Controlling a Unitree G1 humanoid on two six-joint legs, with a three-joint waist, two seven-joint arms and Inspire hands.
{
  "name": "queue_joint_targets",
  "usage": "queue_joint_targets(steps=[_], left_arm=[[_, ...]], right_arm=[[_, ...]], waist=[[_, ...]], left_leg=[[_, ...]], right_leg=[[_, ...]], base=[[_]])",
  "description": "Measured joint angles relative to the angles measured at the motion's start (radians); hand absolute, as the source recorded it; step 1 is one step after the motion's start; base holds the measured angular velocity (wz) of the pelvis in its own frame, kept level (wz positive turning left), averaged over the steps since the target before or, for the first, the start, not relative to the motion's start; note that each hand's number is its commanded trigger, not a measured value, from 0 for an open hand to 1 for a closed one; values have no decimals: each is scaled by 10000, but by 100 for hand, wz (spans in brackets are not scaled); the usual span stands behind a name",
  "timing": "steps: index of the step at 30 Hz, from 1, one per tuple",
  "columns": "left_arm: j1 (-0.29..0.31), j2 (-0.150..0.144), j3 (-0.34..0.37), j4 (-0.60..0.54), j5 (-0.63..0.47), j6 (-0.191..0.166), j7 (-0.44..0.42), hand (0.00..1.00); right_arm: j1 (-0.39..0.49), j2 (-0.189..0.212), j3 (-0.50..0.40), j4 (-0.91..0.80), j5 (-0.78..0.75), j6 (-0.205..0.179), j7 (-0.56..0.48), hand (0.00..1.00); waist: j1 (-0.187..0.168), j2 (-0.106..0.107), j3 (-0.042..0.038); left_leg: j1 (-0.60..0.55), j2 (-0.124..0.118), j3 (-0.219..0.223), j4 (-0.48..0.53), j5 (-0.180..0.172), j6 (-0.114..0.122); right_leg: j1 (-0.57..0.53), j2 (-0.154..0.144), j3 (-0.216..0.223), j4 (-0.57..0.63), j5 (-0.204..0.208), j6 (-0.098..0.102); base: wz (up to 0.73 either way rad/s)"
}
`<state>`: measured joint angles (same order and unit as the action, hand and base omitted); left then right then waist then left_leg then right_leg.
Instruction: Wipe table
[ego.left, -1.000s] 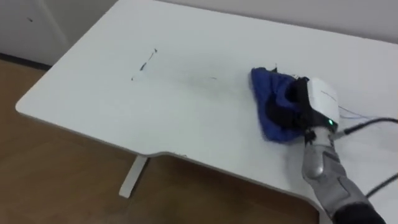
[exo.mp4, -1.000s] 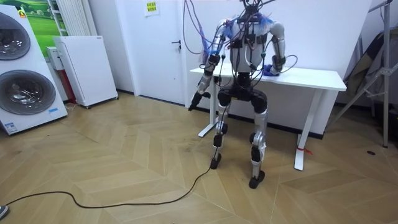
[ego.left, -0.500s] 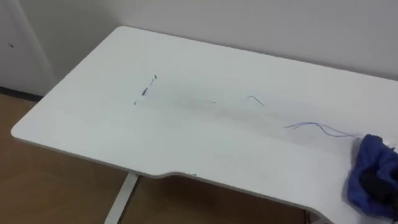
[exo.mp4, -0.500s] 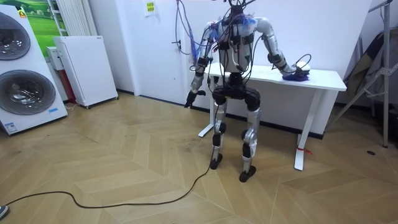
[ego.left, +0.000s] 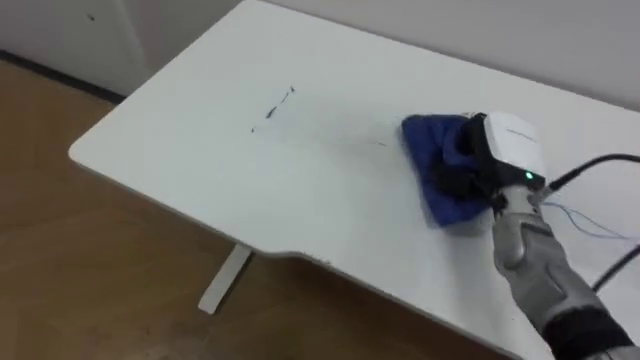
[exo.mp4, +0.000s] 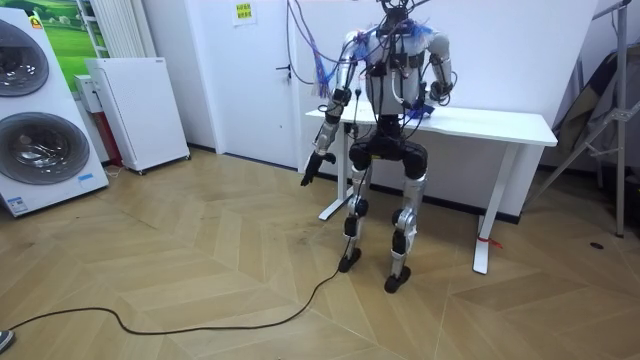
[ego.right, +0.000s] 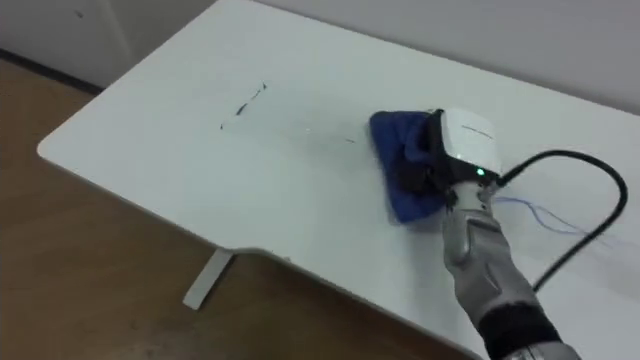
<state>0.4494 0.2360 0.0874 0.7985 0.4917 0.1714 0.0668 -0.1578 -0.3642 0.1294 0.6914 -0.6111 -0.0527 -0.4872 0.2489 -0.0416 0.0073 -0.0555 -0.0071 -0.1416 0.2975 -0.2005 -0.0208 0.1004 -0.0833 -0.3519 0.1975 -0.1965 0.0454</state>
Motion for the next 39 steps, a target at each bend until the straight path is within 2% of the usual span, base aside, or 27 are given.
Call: queue_joint_targets(steps=[1, 2, 3, 5, 7, 9, 12, 13, 15, 18, 19, 20, 21, 22, 23, 24, 25, 28, 30, 31, 33, 34, 35, 36, 38, 39], left_arm=[[46, 34, 120, 61, 0, -31, 0, 0], [59, 117, 337, 127, 1, -63, 0, 0], [44, 144, 486, 127, 6, -114, 2, 0], [107, 260, 991, 128, 14, -353, 28, 0], [100, 274, 1132, 101, 12, -480, 31, 0], [82, 187, 1135, 35, 24, -598, 21, 0], [-186, 170, 944, 35, -99, -624, 4, 0], [-366, 152, 751, 77, -114, -624, 5, 0], [-742, 58, 288, 279, -179, -682, 3, 0], [-1185, 23, 51, 722, -186, -679, -28, 0], [-1411, 2, 46, 831, -173, -677, -87, 0], [-1634, -1, -6, 901, -185, -686, -107, 0], [-1836, 23, -190, 991, -201, -686, -125, 0], [-1898, 27, -278, 1006, -219, -699, -133, 0], [-1967, 32, -391, 996, -304, -693, -141, 0], [-2007, 41, -474, 988, -306, -683, -142, 0], [-2006, 69, -619, 989, -400, -671, -146, 0], [-1762, 134, -769, 1003, -630, -605, -212, 0], [-1537, 148, -783, 1002, -681, -593, -220, 0], [-1461, 161, -779, 1017, -675, -583, -220, 0], [-1364, 252, -701, 958, -675, -635, -213, 0], [-1376, 285, -688, 960, -673, -683, -211, 0], [-1384, 300, -568, 957, -552, -783, -206, 0], [-1417, 300, -327, 958, -435, -906, -203, 0], [-1419, 306, 155, 955, -218, -945, -197, 0], [-1410, 318, 438, 924, -185, -967, -193, 0]], right_arm=[[236, -1, -199, 57, 209, -179, -81, 100], [713, -10, -668, 89, 350, -476, -164, 100], [939, -12, -906, 100, 425, -589, -178, 100], [1326, -19, -1579, 574, 611, -815, -187, 100], [1552, -52, -2052, 981, 658, -809, -159, 100], [1703, -106, -2458, 1188, 676, -775, -151, 100], [1531, -169, -2385, 1180, 721, -460, -156, 100], [1239, -225, -2279, 1201, 737, -298, -141, 100], [458, -302, -1882, 1308, 723, 127, -177, 100], [-649, -321, -1263, 1474, 586, 648, -156, 100], [-1291, -307, -836, 1538, 584, 824, -83, 100], [-1966, -300, -357, 1553, 586, 905, 55, 100], [-2588, -299, 89, 1553, 561, 910, 156, 100], [-2874, -301, 342, 1566, 552, 907, 223, 100], [-3370, -309, 796, 1618, 558, 878, 328, 100], [-3565, -323, 944, 1619, 559, 836, 340, 100], [-3889, -325, 1139, 1690, 586, 740, 349, 100], [-4174, -440, 1227, 2084, 651, 462, 419, 100], [-3888, -713, 1224, 2212, 953, 149, 363, 100], [-3532, -847, 1106, 2245, 1018, -151, 254, 100], [-2531, -857, 436, 2284, 1048, -552, -84, 100], [-2241, -856, 274, 2310, 1045, -658, -195, 100], [-1573, -848, -285, 2313, 1035, -889, -269, 100], [-915, -849, -925, 2315, 1073, -1027, -341, 100], [-58, -880, -1577, 2341, 1230, -1034, -346, 100], [388, -948, -1948, 2350, 1237, -1035, -339, 100]], waist=[[-135, -102, 11], [-383, -148, -40], [-414, -157, -66], [-670, -406, -108], [-835, -489, -188], [-884, -445, -212], [-844, -304, -218], [-752, -177, -206], [-536, 175, -182], [-293, 417, -149], [-62, 457, -99], [120, 408, -3], [222, 415, 47], [318, 403, 46], [433, 380, 85], [493, 364, 129], [678, 353, 133], [719, 279, 143], [550, 183, 123], [374, 109, 121], [-46, -141, 115], [-144, -215, 115], [-325, -347, 68], [-369, -443, 28], [-404, -627, -106], [-455, -663, -141]], left_leg=[[63, -26, 90, -29, 12, 20], [168, -76, 107, -114, 20, 35], [176, -81, 139, -132, 20, 36], [297, -78, 318, -152, 11, 50], [394, -71, 383, -146, -34, 108], [463, -66, 432, -67, -159, 148], [332, -57, 494, 96, -226, 165], [218, -55, 500, 201, -238, 165], [-69, -43, 390, 333, -220, 166], [-488, -41, 228, 391, -135, 96], [-755, -36, 86, 389, -57, 64], [-1001, -35, -57, 343, 70, 17], [-1287, -33, -201, 273, 247, -7], [-1355, -21, -232, 206, 324, -40], [-1458, 2, -245, -4, 520, -77], [-1494, 8, -274, -99, 588, -105], [-1631, 13, -387, -150, 670, -154], [-1654, 13, -395, -417, 800, -176], [-1631, -48, -309, -429, 820, -142], [-1582, -75, -179, -426, 832, -123], [-1326, -161, 90, -440, 838, -109], [-1229, -201, 159, -443, 835, -105], [-1065, -260, 313, -437, 784, -20], [-905, -259, 527, -434, 658, 167], [-706, -235, 788, -426, 547, 231], [-605, -225, 845, -358, 413, 248]], right_leg=[[98, -29, 11, -71, -27, 45], [288, -69, 18, -149, -60, 98], [299, -79, 29, -145, -67, 111], [456, -91, -25, -160, -66, 109], [536, -101, -42, -117, -65, 108], [612, -109, -97, -123, -65, 109], [570, -122, -165, -105, -62, 119], [446, -117, -107, -106, -62, 118], [69, -48, -26, -4, 59, -5], [-580, 69, 245, 280, 168, -182], [-983, 157, 374, 298, 257, -306], [-1359, 209, 425, 395, 268, -322], [-1693, 260, 406, 423, 310, -389], [-1850, 287, 434, 437, 350, -454], [-2060, 320, 504, 430, 402, -551], [-2147, 326, 496, 414, 401, -568], [-2304, 328, 393, 424, 382, -612], [-2300, 309, 245, 355, 309, -655], [-2148, 262, 257, 296, 225, -604], [-1988, 241, 254, 210, 200, -571], [-1448, 181, 228, -71, 109, -435], [-1270, 159, 219, -164, 78, -410], [-981, 119, 258, -294, 3, -339], [-791, 106, 262, -328, -84, -305], [-636, 74, 378, -331, -106, -262], [-545, 81, 480, -318, -103, -232]], base=[[61], [39], [21], [-3], [-6], [-16], [-20], [-33], [-40], [-49], [-61], [-44], [-15], [9], [11], [19], [30], [40], [44], [50], [58], [48], [29], [18], [-18], [-27]])
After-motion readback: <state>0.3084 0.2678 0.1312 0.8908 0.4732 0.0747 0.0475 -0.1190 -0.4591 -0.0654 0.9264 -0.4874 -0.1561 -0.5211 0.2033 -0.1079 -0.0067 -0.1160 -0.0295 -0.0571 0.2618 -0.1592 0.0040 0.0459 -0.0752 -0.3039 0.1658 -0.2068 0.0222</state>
